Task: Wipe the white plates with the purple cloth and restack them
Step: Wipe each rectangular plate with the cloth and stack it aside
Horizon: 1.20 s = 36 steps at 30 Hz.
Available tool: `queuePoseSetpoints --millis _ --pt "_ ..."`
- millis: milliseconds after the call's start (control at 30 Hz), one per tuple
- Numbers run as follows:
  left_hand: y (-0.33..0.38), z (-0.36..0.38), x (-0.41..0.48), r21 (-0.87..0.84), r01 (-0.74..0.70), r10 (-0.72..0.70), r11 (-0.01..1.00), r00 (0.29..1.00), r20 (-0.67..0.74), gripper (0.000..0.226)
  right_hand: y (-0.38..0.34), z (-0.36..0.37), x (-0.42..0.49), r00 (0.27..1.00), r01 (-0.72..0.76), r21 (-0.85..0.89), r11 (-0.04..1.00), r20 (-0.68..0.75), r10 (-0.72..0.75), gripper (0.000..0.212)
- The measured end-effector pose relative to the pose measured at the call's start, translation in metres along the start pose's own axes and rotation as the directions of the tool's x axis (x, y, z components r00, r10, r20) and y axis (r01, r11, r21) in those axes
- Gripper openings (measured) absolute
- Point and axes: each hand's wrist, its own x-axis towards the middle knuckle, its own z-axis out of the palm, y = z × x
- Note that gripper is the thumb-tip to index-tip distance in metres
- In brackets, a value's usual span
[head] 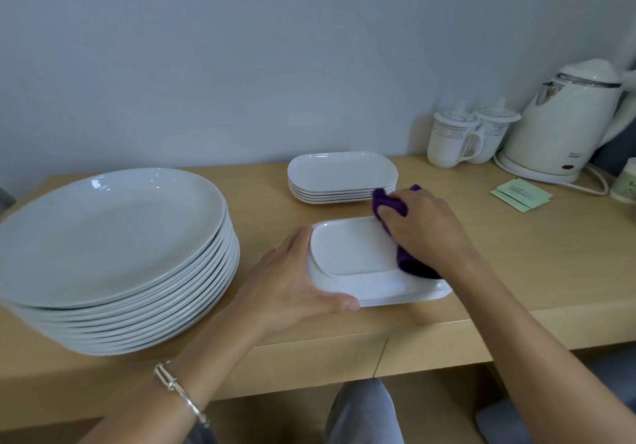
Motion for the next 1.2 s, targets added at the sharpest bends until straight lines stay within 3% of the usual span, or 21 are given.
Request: queuePoseSetpoints --millis 167,333,400,500,600,733,800,900,967,1067,1200 --pt "0.004 0.004 0.001 0.043 -0.011 0.011 0.999 1.0 -0.017 0.099 0.007 -0.003 -0.004 1.0 0.0 -0.007 1.0 -0.024 0.0 0.032" --pt "0.005 0.003 0.002 0.031 -0.029 0.03 0.999 0.999 -0.027 0.099 -0.044 0.012 -0.017 0.958 0.283 0.033 0.959 0.03 -0.284 0.033" --pt "0.005 0.002 0.001 0.036 -0.029 0.031 0.999 0.999 -0.039 0.099 -0.056 0.016 -0.018 0.94 0.327 0.103 0.939 0.07 -0.335 0.035" --pt "0.008 -0.001 -0.002 0.101 -0.019 0.024 0.995 0.999 -0.049 0.092 -0.046 0.008 -0.012 0.96 0.25 0.154 0.956 0.091 -0.266 0.033" --pt "0.014 -0.003 -0.005 0.18 -0.016 0.027 0.984 0.998 -0.059 0.091 -0.016 -0.01 -0.004 0.991 0.113 0.082 0.99 0.062 -0.118 0.029" --pt "0.017 -0.003 -0.006 0.225 -0.018 0.032 0.974 0.998 -0.056 0.091 0.02 -0.032 -0.008 0.996 -0.064 0.221 0.973 0.071 0.049 0.027" --pt "0.017 0.0 -0.006 0.303 -0.016 0.037 0.953 0.997 -0.066 0.094 0.024 -0.03 -0.016 0.998 -0.056 0.223 0.973 0.038 0.049 0.026" --pt "0.014 0.002 -0.006 0.46 0.005 0.036 0.888 0.996 -0.081 0.119 0.012 -0.023 -0.031 0.998 0.05 0.17 0.984 -0.047 -0.042 0.018" --pt "0.008 0.002 -0.004 0.606 -0.06 0.153 0.793 0.983 -0.103 0.124 0.003 -0.022 -0.036 0.994 0.098 0.164 0.982 -0.057 -0.09 0.017" --pt "-0.005 0.0 -0.006 0.707 -0.19 0.393 0.682 0.91 -0.135 0.088 -0.001 -0.026 -0.038 0.995 0.096 0.192 0.977 -0.057 -0.086 0.021" --pt "-0.008 -0.003 -0.011 0.775 -0.252 0.512 0.58 0.852 -0.107 0.077 0.004 -0.04 -0.04 0.993 0.08 0.33 0.941 -0.114 -0.044 0.013"
